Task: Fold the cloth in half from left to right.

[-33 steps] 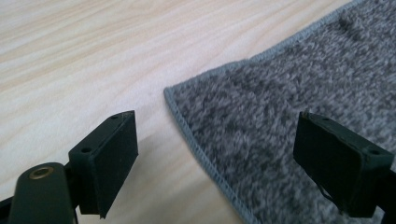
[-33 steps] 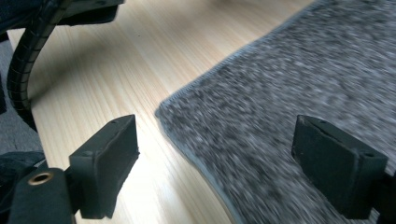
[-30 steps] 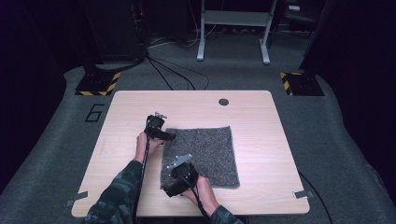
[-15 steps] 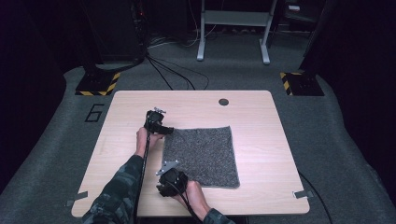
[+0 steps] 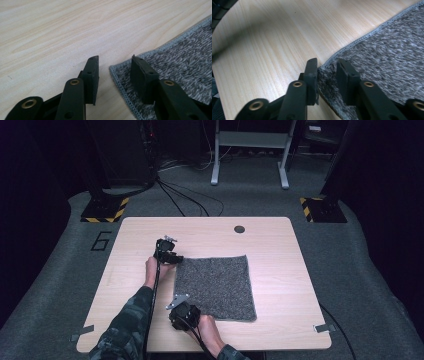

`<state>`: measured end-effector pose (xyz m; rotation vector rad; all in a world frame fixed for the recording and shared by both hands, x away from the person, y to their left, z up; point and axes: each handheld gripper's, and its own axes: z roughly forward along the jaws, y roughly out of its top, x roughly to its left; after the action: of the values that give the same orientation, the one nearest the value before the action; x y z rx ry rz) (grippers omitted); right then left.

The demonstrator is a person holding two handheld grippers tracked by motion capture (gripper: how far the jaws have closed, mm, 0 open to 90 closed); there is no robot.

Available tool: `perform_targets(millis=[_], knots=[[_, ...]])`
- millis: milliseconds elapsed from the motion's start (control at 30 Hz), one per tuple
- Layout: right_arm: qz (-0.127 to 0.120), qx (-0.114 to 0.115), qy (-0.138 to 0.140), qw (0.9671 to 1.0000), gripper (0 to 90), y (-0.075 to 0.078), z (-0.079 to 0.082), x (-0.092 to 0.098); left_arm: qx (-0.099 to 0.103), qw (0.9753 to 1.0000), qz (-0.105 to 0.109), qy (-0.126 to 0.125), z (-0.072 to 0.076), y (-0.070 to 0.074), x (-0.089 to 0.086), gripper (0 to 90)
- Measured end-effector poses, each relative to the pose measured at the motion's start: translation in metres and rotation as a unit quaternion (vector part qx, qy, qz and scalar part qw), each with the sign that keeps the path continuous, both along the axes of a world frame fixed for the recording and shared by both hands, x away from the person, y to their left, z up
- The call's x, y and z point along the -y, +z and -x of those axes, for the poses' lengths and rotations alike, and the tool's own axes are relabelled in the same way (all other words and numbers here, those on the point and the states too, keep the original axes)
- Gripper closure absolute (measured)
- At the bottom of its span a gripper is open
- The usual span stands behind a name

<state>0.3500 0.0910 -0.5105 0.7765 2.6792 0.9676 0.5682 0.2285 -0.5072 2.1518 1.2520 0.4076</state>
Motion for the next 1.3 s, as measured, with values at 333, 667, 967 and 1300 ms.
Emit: perform_targets(millis=[333, 667, 967, 1300], knots=[[-0.008, 0.006, -0.004, 0.9999, 84.0, -0.002, 0.0, 0.002, 0.02, 0.9996, -0.012, -0.013, 0.007, -0.002, 0.006, 79.2], [-0.037, -0.024, -0.016, 0.9989, 86.1, -0.004, -0.001, 0.016, 0.021, 0.9998, 0.004, -0.002, 0.008, -0.003, 0.006, 86.5], [-0.077, -0.031, -0.027, 0.9962, 86.7, 0.003, 0.003, 0.039, 0.025, 0.9997, 0.0, -0.001, 0.01, 0.002, 0.006, 87.1], [-0.11, -0.005, -0.034, 0.9934, 86.8, 0.025, 0.007, 0.044, 0.036, 0.9992, -0.015, 0.005, 0.009, 0.019, 0.005, 87.5]])
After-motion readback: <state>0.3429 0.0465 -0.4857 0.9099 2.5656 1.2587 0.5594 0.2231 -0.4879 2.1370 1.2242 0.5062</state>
